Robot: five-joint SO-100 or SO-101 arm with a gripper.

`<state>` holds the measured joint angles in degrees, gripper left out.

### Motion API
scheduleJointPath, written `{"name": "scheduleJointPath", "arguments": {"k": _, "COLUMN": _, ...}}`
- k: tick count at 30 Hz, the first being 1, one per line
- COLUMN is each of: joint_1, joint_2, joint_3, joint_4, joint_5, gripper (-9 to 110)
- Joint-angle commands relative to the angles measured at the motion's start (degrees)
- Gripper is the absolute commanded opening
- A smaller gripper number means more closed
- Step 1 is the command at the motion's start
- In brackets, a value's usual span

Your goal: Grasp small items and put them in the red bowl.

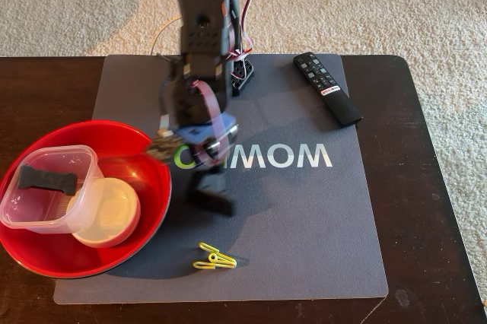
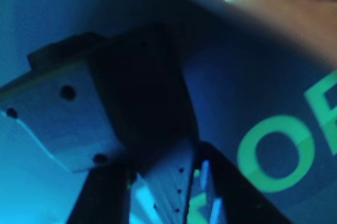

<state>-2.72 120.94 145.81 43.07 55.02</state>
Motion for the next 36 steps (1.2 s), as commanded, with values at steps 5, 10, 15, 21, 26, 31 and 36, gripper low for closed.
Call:
{"name": "scheduleJointPath", "arguments": {"k": 5, "joint_1": -16.08, "joint_2": 39.11, "joint_3": 7.38, "joint_4": 14.06, "joint_5": 6.24, "gripper": 0}}
{"name": "scheduleJointPath", "arguments": {"k": 10, "joint_1": -4.39, "joint_2": 42.01, "joint_3": -0.79, "joint_4": 15.64, "joint_5": 6.33, "gripper": 0}}
{"name": "scheduleJointPath", "arguments": {"k": 15, "joint_1": 11.16, "joint_2": 24.43, "joint_3": -15.03, "joint_4": 14.50, "joint_5": 6.15, "gripper": 0}}
{"name": "scheduleJointPath", "arguments": {"k": 21, "joint_1": 21.62, "joint_2": -12.83, "joint_3": -52.91, "joint_4": 24.61, "joint_5": 0.35, "gripper": 0}}
{"name": "scheduleJointPath", "arguments": {"k": 26, "joint_1": 25.93, "joint_2": -34.28, "joint_3": -73.48, "joint_4": 29.88, "joint_5": 0.62, "gripper": 0}}
{"name": "scheduleJointPath", "arguments": {"k": 31, "joint_1": 26.98, "joint_2": -42.71, "joint_3": -79.45, "joint_4": 31.20, "joint_5": 3.43, "gripper": 3}}
{"name": "scheduleJointPath", "arguments": {"k": 36, "joint_1": 26.54, "joint_2": -42.19, "joint_3": -78.93, "joint_4": 34.19, "joint_5": 5.71, "gripper": 28}}
